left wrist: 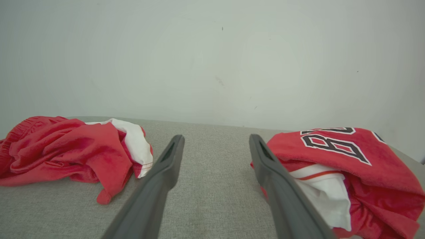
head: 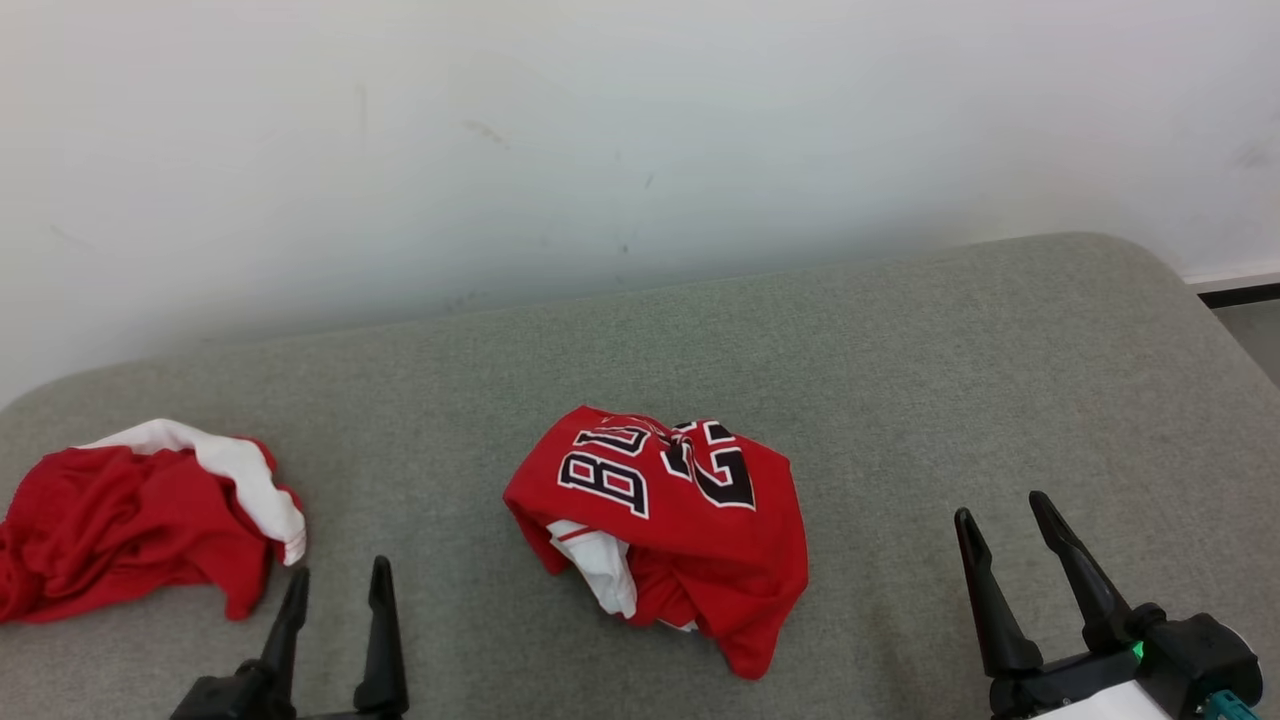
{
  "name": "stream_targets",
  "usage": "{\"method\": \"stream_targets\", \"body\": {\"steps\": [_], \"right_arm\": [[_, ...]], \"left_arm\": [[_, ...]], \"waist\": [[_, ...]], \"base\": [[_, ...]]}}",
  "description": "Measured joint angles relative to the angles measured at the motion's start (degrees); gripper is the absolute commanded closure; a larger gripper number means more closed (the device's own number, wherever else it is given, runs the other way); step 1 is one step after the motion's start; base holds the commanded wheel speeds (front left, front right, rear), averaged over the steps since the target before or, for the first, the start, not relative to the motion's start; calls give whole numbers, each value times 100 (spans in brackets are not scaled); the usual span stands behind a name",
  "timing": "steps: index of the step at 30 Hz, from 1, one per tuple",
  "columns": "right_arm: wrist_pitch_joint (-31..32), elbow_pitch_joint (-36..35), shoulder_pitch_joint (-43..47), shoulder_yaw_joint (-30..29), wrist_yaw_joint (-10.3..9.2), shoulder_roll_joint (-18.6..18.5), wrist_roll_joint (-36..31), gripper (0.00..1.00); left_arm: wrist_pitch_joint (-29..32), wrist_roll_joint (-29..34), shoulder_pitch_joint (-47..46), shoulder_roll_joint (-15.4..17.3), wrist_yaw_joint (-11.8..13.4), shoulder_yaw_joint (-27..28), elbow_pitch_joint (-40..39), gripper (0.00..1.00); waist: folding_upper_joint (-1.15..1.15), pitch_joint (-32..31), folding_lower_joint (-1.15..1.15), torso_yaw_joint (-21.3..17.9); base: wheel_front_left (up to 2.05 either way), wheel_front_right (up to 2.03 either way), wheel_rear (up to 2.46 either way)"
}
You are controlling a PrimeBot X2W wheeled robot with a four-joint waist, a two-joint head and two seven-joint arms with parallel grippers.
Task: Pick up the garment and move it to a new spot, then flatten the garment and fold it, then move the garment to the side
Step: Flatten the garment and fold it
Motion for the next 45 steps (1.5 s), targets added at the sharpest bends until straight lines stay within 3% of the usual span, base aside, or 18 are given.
{"method": "stream_targets", "body": {"steps": [24, 35, 45], "right_arm": [[0, 126, -3, 64, 0, -14, 122, 0], [327, 1167, -175, 1028, 0, -280, 716, 0], [1065, 2098, -424, 1805, 0, -168, 1349, 0]], "left_arm": [[0, 10, -91, -16, -67, -16, 104, 0], [0, -13, -189, -20, -111, -85, 182, 0], [-1, -40, -232, -20, -141, -185, 250, 0]], "waist": [[0, 18, 0, 203], [0, 9, 0, 650], [0, 7, 0, 1266]], "base": [[0, 0, 0], [0, 0, 0], [0, 0, 0]]}}
